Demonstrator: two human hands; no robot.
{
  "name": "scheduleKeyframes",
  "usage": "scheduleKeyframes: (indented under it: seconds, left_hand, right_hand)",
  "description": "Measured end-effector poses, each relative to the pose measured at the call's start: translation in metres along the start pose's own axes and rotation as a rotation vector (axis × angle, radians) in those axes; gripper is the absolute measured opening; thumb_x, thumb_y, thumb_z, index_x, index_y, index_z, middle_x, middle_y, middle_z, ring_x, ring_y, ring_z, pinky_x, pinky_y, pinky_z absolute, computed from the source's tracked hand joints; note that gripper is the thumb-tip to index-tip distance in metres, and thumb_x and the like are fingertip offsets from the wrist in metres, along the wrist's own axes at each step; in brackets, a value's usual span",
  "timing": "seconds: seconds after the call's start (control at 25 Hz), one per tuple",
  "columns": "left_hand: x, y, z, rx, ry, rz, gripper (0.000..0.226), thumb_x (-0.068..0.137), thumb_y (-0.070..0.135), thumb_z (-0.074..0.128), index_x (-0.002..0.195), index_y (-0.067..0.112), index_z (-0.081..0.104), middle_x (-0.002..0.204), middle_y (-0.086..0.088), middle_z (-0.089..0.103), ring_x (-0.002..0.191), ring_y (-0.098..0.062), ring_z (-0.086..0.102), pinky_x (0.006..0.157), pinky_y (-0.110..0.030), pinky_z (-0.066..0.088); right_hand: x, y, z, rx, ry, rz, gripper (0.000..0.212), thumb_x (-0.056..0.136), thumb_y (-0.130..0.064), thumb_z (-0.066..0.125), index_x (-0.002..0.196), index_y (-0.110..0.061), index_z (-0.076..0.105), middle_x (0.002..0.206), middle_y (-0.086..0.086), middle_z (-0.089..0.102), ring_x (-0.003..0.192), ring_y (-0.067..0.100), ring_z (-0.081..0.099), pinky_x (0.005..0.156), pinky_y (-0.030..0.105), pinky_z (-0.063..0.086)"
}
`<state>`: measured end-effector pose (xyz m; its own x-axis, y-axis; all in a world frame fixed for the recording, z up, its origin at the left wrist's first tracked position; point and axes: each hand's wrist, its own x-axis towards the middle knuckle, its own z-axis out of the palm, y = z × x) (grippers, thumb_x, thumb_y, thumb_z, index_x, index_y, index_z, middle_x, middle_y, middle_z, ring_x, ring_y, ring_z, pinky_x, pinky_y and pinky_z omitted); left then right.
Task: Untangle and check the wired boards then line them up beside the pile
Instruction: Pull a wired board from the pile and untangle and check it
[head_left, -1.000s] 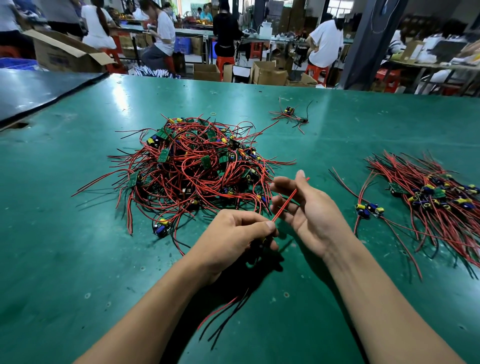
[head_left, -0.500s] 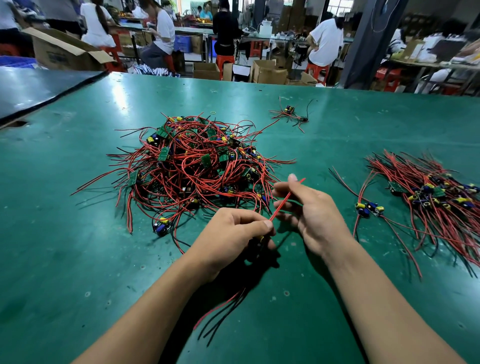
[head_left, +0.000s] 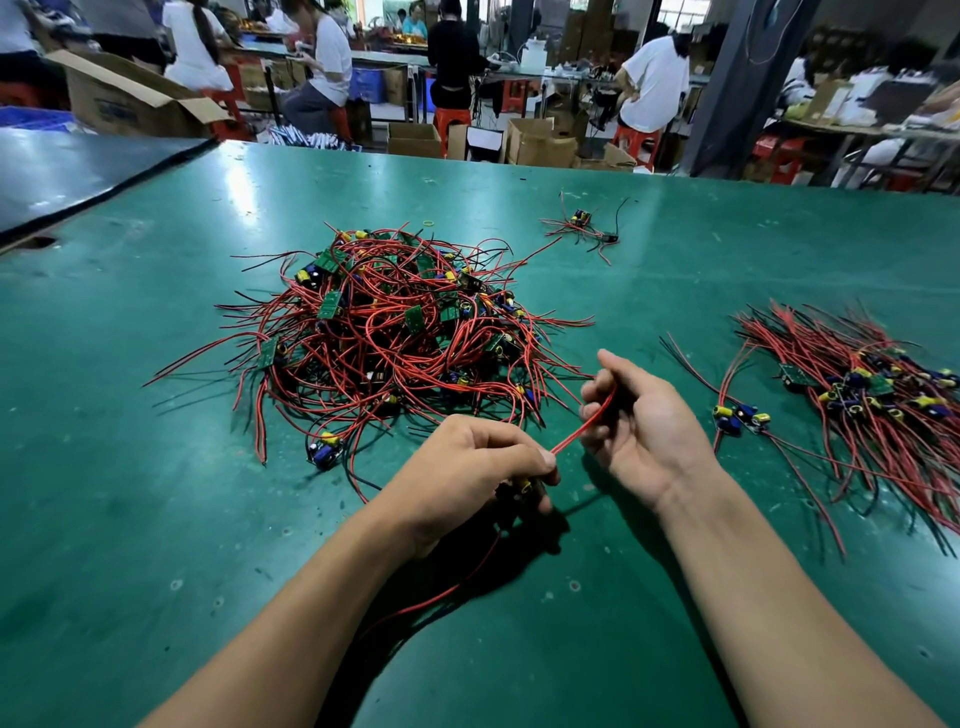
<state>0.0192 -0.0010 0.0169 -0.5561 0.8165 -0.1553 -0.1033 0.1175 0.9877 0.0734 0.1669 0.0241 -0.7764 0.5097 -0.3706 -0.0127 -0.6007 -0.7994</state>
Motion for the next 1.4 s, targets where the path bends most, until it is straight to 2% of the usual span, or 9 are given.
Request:
scheduleKeyframes:
  seconds: [0.12,0.24,0.44,0.56,0.68,0.88,1.12,1.24,1.4]
  left_hand:
    - [-0.001,0.001,0.002,-0.076,0.041,-0.001,0.016,0.087,0.009,0.064,0.074,0.006,0.073,0.060,-0.014,0.068,0.042,-0.012,0.054,0.043,-0.015,0.039]
    - [0.001,0.004,0.002,-0.156,0.190,0.064,0.015,0.091,0.014,0.063,0.082,0.006,0.072,0.071,-0.014,0.073,0.052,-0.011,0.058,0.044,-0.016,0.034]
    - [0.005,0.012,-0.011,-0.361,0.419,0.175,0.010,0.090,0.013,0.063,0.090,0.006,0.069,0.091,-0.020,0.073,0.071,-0.025,0.065,0.058,-0.028,0.046]
    - [0.006,0.014,-0.018,-0.520,0.488,0.206,0.009,0.089,0.011,0.064,0.091,0.003,0.068,0.087,-0.019,0.072,0.074,-0.027,0.067,0.065,-0.029,0.057]
    - [0.007,0.014,-0.021,-0.575,0.516,0.197,0.011,0.083,0.015,0.069,0.087,0.004,0.071,0.083,-0.012,0.072,0.073,-0.021,0.067,0.072,-0.028,0.058]
    - [0.006,0.011,-0.020,-0.584,0.395,0.156,0.024,0.074,0.023,0.072,0.091,0.007,0.072,0.091,-0.011,0.070,0.077,-0.017,0.067,0.068,-0.026,0.058]
    - [0.002,0.013,-0.016,-0.724,0.107,0.048,0.023,0.074,0.013,0.058,0.086,0.007,0.077,0.077,-0.010,0.071,0.064,-0.022,0.069,0.061,-0.026,0.058]
    - [0.001,0.015,-0.012,-0.682,0.051,-0.056,0.030,0.081,0.034,0.061,0.074,0.008,0.076,0.067,-0.010,0.070,0.055,-0.020,0.068,0.053,-0.026,0.057]
    - [0.000,0.013,-0.010,-0.613,-0.009,-0.056,0.031,0.072,0.038,0.069,0.076,0.008,0.078,0.076,-0.007,0.075,0.061,-0.014,0.072,0.055,-0.024,0.058]
  right_hand:
    - [0.001,0.002,-0.001,-0.040,-0.050,-0.031,0.036,0.094,-0.046,0.060,0.074,-0.017,0.067,0.071,-0.002,0.070,0.048,0.005,0.057,0.040,0.015,0.043]
    - [0.001,0.005,0.000,-0.159,-0.072,-0.120,0.057,0.077,-0.067,0.059,0.096,-0.016,0.073,0.084,-0.003,0.074,0.060,0.008,0.065,0.049,0.020,0.051]
    - [0.000,0.023,0.003,-0.814,-0.161,-0.477,0.014,0.086,-0.031,0.077,0.090,-0.018,0.076,0.079,-0.002,0.075,0.065,0.006,0.061,0.060,0.025,0.049]
    - [-0.008,0.029,0.009,-0.825,-0.368,-0.414,0.010,0.081,-0.022,0.083,0.084,-0.018,0.074,0.065,-0.006,0.068,0.056,0.002,0.056,0.053,0.014,0.043]
    - [-0.013,0.033,0.017,-0.749,-0.393,-0.446,0.025,0.082,-0.035,0.080,0.080,-0.014,0.068,0.060,-0.005,0.062,0.050,0.002,0.054,0.049,0.011,0.041]
    - [-0.013,0.031,0.024,-0.544,-0.275,-0.489,0.036,0.088,-0.051,0.059,0.068,-0.022,0.066,0.061,-0.003,0.058,0.049,0.009,0.052,0.047,0.015,0.041]
    - [-0.011,0.021,0.021,-0.205,-0.354,-0.194,0.031,0.078,-0.051,0.068,0.064,-0.023,0.062,0.059,-0.005,0.050,0.052,0.009,0.041,0.053,0.024,0.029]
    - [-0.011,0.020,0.016,-0.261,-0.415,-0.122,0.040,0.078,-0.052,0.067,0.058,-0.020,0.054,0.059,0.001,0.040,0.053,0.014,0.034,0.059,0.033,0.023]
    - [-0.011,0.020,0.015,-0.328,-0.463,-0.092,0.035,0.082,-0.050,0.064,0.080,-0.016,0.054,0.060,-0.002,0.039,0.051,0.010,0.032,0.063,0.037,0.009]
